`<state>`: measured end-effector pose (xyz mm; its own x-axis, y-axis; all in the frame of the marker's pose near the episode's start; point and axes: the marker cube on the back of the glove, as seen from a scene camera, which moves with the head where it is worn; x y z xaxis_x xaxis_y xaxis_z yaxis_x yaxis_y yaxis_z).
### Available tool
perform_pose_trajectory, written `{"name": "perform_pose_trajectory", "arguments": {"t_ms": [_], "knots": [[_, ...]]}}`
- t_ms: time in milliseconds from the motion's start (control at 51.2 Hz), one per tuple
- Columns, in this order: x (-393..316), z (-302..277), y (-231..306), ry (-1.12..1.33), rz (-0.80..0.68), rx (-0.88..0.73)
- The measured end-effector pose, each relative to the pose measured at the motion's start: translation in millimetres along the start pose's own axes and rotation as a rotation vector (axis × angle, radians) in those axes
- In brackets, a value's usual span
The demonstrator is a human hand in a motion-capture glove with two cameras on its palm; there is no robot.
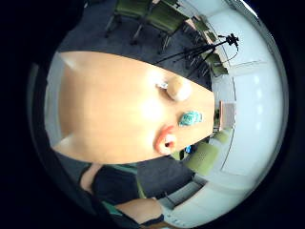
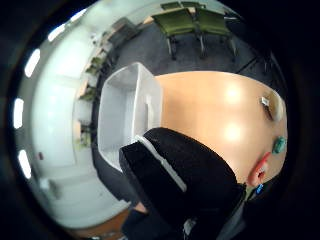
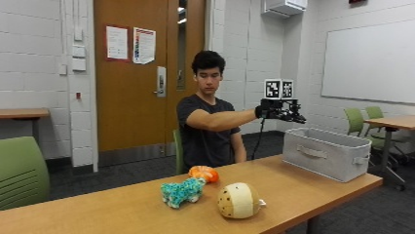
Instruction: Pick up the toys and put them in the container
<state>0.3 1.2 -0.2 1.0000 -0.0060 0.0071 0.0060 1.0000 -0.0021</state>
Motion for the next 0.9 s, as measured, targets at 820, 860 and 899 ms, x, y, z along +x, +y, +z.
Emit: {"name": "perform_pose_trajectory", "arguments": {"t_ms": [820,860,899], "knots": [[209.0,26.9,127.7,0.02,0.121,0.065],[219.0,35.8,135.1,0.019,0.128,0.059],[227.1,44.8,141.9,0.021,0.135,0.056]]}}
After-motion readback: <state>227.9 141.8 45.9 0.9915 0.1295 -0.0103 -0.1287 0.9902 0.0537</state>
